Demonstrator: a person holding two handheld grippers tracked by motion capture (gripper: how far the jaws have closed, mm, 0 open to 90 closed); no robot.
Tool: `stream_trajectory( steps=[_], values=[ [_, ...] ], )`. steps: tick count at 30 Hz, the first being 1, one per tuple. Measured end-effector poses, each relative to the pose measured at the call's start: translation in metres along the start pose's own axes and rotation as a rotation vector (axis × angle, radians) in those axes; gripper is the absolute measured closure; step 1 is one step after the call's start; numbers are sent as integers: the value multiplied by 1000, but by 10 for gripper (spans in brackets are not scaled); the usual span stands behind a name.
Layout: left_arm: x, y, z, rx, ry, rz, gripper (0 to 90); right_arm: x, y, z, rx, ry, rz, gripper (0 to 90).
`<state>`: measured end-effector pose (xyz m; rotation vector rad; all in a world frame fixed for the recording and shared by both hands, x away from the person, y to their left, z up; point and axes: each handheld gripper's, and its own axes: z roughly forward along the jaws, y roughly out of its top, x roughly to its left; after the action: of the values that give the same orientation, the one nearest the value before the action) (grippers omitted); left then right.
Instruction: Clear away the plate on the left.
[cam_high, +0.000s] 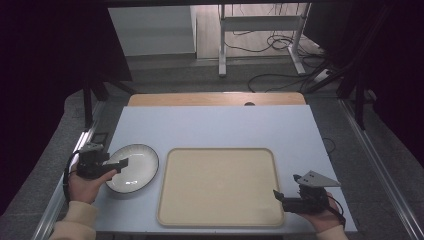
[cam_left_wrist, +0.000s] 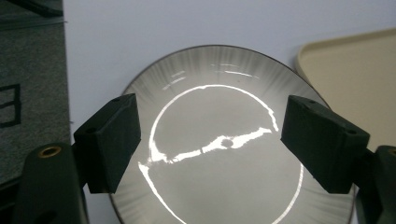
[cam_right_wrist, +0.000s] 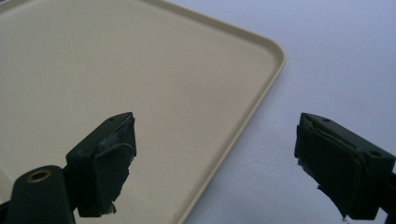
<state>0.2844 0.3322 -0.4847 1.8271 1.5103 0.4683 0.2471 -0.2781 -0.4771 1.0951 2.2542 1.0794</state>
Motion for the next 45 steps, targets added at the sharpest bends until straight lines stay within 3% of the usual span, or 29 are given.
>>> stream_trajectory(
  steps=[8, 11, 16, 22, 32, 35, 39, 40, 45],
  values=[
    [18, 11, 11, 9, 8, -34, 223, -1, 0, 2, 3, -3, -5, 136],
    [25, 12, 15, 21, 2, -38, 245, 1, 2, 0, -19, -35, -15, 140],
    [36, 4, 23, 69, 7, -54, 260, 0, 1, 2, -6, -31, -11, 140],
    [46, -3, 19, 47, 0, -88, 280, -1, 2, 5, 11, -26, -10, 140],
    [52, -11, 24, 81, -10, -111, 340, -4, 1, 6, 16, -25, -5, 140],
    [57, -14, 25, 93, -20, -142, 349, -3, 1, 5, 9, -26, -8, 138],
    [59, -16, 27, 105, -34, -147, 365, -3, 1, 6, 10, -22, -10, 138],
    [60, -17, 29, 112, -46, -177, 368, -3, 1, 7, 13, -22, -12, 139],
    [61, -18, 32, 121, -76, -197, 403, -3, 1, 7, 22, -20, -10, 139]
  ],
)
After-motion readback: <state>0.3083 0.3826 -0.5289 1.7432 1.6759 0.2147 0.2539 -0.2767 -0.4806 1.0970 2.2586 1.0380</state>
